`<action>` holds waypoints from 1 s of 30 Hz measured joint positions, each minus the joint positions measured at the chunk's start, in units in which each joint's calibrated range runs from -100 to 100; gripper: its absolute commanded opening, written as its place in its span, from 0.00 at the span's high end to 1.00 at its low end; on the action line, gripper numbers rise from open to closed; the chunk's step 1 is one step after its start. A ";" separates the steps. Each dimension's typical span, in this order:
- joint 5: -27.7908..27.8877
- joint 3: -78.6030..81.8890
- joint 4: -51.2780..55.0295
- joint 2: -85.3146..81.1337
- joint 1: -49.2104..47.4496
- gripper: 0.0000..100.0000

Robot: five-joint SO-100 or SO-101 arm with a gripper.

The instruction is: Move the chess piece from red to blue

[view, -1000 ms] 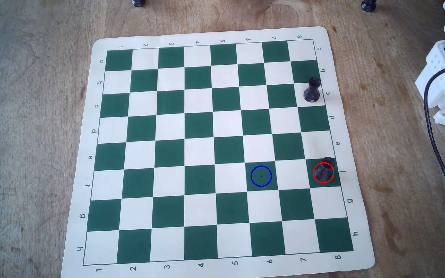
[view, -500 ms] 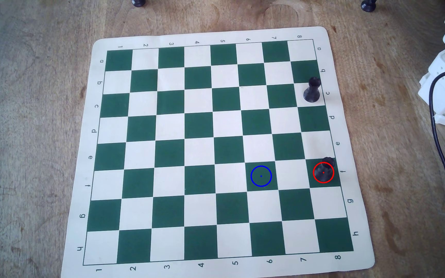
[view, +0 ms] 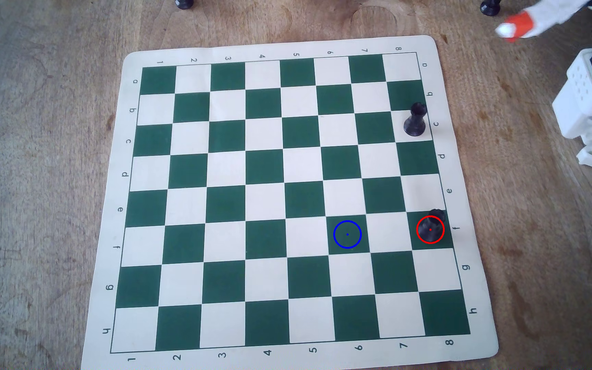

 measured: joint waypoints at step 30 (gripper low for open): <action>-10.70 7.41 40.72 1.09 -19.99 0.68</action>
